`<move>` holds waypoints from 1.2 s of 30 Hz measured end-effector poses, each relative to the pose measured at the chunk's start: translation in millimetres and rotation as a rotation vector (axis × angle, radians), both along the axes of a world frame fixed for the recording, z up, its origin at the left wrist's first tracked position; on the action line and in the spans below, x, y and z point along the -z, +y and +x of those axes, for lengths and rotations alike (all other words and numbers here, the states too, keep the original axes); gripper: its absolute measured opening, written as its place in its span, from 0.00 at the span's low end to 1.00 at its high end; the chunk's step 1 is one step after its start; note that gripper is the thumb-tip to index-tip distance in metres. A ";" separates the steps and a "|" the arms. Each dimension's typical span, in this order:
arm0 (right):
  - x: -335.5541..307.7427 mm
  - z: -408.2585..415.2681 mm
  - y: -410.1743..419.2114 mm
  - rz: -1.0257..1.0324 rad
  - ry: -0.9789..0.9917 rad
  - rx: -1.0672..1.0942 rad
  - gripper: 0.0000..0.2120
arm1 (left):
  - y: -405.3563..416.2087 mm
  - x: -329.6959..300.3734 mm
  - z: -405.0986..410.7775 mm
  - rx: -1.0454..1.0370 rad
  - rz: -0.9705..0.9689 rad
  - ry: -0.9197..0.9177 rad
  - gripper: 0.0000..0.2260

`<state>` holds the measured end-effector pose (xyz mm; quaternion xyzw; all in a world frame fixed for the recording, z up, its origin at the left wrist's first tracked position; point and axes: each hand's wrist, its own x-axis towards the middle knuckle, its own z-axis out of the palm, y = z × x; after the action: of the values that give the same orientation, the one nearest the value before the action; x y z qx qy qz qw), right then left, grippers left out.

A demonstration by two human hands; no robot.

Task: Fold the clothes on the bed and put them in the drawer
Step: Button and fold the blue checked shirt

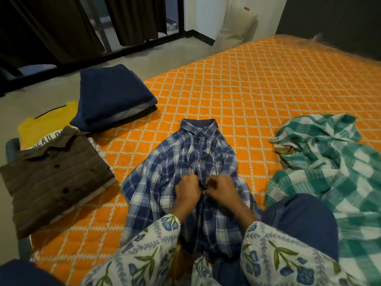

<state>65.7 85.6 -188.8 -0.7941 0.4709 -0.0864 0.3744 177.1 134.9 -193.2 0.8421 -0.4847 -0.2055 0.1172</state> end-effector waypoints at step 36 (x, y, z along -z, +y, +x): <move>-44.9 15.7 23.9 -0.053 -0.376 0.222 0.06 | 20.3 -67.2 12.2 -0.363 -0.425 0.786 0.05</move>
<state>81.5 109.5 -144.0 -0.7168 0.4749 -0.2862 0.4229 189.2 155.3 -126.0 0.7292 -0.2801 -0.3807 0.4949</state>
